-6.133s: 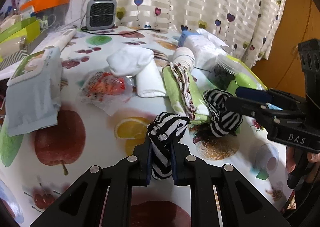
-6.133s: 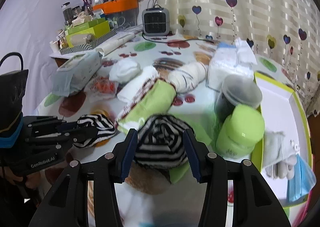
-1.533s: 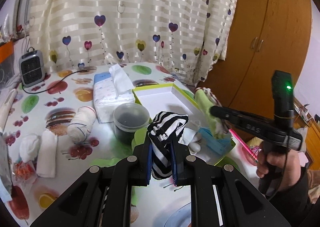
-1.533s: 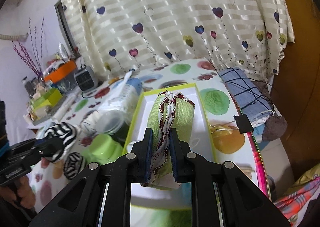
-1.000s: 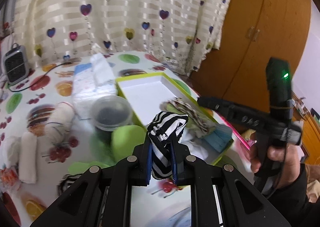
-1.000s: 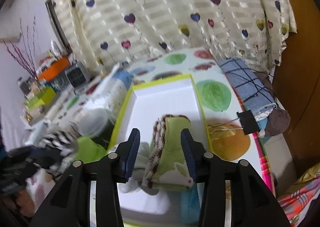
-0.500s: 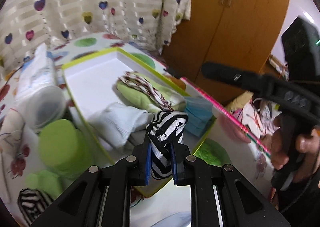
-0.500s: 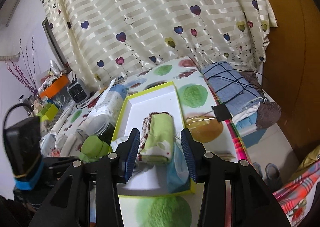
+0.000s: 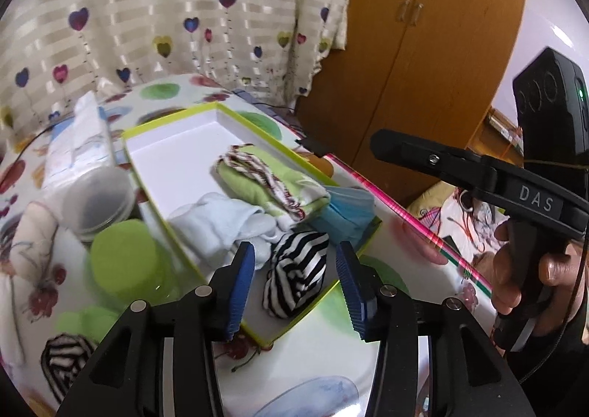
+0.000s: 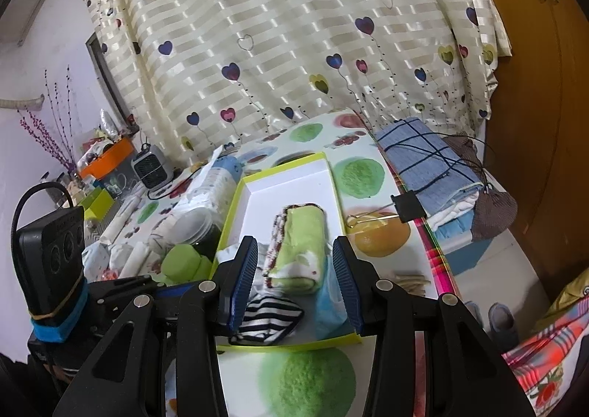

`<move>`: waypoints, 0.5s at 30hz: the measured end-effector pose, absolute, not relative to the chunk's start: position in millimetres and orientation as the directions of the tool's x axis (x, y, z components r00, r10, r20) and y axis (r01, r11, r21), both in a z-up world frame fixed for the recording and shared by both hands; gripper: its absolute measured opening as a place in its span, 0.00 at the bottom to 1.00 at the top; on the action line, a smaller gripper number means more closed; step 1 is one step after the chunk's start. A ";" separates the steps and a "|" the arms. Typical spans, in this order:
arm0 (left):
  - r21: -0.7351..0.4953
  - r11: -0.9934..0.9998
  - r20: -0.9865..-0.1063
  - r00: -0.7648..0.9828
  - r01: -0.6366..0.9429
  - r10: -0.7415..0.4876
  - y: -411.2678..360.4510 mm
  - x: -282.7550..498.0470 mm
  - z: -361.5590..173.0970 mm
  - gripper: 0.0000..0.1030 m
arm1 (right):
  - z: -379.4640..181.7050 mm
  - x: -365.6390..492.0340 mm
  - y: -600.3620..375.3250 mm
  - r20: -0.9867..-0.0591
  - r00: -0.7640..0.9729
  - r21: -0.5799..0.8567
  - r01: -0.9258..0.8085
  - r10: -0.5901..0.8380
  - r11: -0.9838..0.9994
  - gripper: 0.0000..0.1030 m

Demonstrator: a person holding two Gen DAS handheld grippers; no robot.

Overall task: Organize soft objects
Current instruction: 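Withdraw both tools from the box toward the table items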

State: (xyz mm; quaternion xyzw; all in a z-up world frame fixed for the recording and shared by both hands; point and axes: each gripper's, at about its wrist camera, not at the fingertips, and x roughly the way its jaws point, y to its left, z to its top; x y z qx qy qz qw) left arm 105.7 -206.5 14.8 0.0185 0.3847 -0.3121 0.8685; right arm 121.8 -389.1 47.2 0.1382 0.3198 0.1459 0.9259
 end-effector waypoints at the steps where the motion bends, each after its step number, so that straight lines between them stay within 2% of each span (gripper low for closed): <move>1: -0.210 0.809 -0.676 0.517 0.549 -0.526 -203.0 103.0 16.6 0.43 | 48.7 119.8 -387.6 -0.547 0.755 0.348 -0.187 0.361 0.919 0.43; 5: -0.212 0.828 -0.656 0.553 0.519 -0.514 -187.3 89.8 24.5 0.43 | 54.7 110.8 -378.0 -0.521 0.760 0.347 -0.227 0.389 0.910 0.45; 15: -0.217 0.881 -0.631 0.628 0.420 -0.455 -142.4 67.6 35.5 0.44 | 56.2 93.4 -330.3 -0.531 0.708 0.318 -0.342 0.465 0.884 0.46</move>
